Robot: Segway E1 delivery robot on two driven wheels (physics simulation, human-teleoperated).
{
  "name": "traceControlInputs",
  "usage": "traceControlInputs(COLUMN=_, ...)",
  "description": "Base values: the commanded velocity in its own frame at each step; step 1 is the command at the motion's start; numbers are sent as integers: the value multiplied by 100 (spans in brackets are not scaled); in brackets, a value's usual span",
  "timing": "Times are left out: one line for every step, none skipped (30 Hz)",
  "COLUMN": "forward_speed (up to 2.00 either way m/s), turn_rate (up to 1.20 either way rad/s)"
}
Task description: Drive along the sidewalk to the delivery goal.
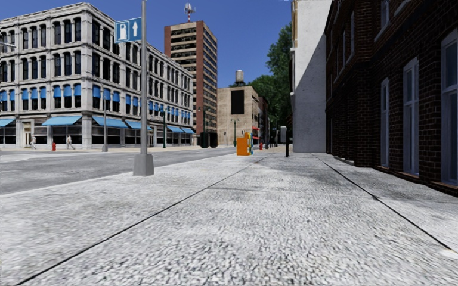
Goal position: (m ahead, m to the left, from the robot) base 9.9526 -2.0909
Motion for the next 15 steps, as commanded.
traceControlInputs(forward_speed=200, turn_rate=-38)
traceControlInputs(forward_speed=200, turn_rate=-38)
traceControlInputs(forward_speed=200, turn_rate=-38)
traceControlInputs(forward_speed=200, turn_rate=-38)
traceControlInputs(forward_speed=200, turn_rate=-38)
traceControlInputs(forward_speed=200, turn_rate=-38)
traceControlInputs(forward_speed=200, turn_rate=-38)
traceControlInputs(forward_speed=200, turn_rate=-38)
traceControlInputs(forward_speed=200, turn_rate=-38)
traceControlInputs(forward_speed=200, turn_rate=-38)
traceControlInputs(forward_speed=200, turn_rate=-38)
traceControlInputs(forward_speed=200, turn_rate=-38)
traceControlInputs(forward_speed=200, turn_rate=-38)
traceControlInputs(forward_speed=200, turn_rate=-38)
traceControlInputs(forward_speed=200, turn_rate=-38)
